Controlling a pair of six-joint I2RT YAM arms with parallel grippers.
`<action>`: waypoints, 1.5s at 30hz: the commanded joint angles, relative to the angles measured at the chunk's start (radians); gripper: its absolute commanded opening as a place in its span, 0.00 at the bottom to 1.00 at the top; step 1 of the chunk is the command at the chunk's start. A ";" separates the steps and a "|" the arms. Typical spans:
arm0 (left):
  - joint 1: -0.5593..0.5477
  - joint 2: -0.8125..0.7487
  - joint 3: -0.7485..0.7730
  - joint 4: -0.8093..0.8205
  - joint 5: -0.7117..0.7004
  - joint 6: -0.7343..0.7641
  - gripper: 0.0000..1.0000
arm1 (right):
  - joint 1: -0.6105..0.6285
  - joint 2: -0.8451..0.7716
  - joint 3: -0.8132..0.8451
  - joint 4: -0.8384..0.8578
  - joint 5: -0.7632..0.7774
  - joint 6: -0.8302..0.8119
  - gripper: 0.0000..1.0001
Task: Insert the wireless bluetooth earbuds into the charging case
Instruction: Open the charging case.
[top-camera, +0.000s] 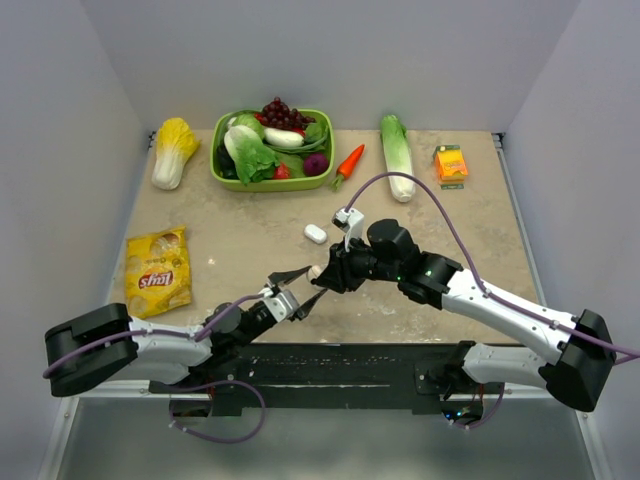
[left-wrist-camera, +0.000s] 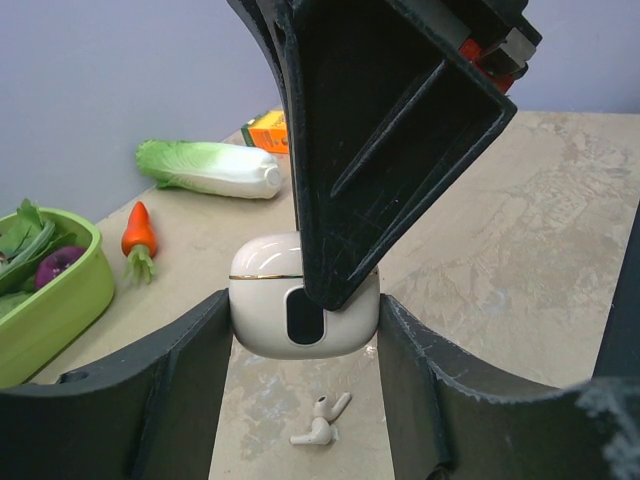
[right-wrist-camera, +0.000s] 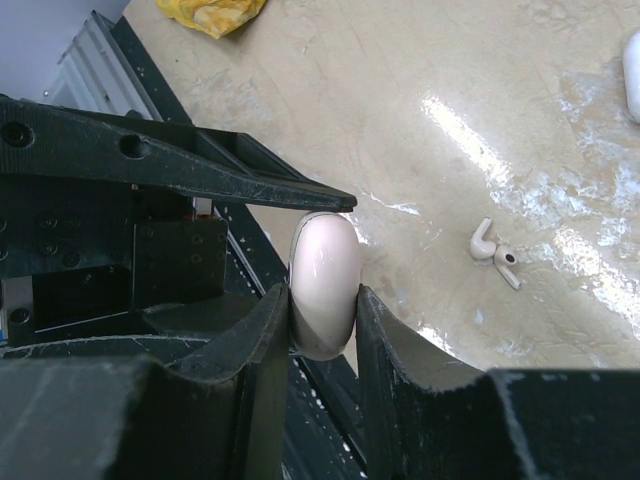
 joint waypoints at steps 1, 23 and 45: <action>-0.008 0.015 0.027 0.293 -0.011 -0.035 0.60 | 0.001 0.000 0.055 -0.014 0.054 -0.055 0.00; -0.006 0.048 0.026 0.333 0.031 -0.044 0.77 | 0.017 0.005 0.075 -0.022 0.036 -0.045 0.00; -0.006 0.012 0.041 0.312 0.046 -0.043 0.55 | 0.050 0.048 0.084 -0.049 0.090 -0.059 0.00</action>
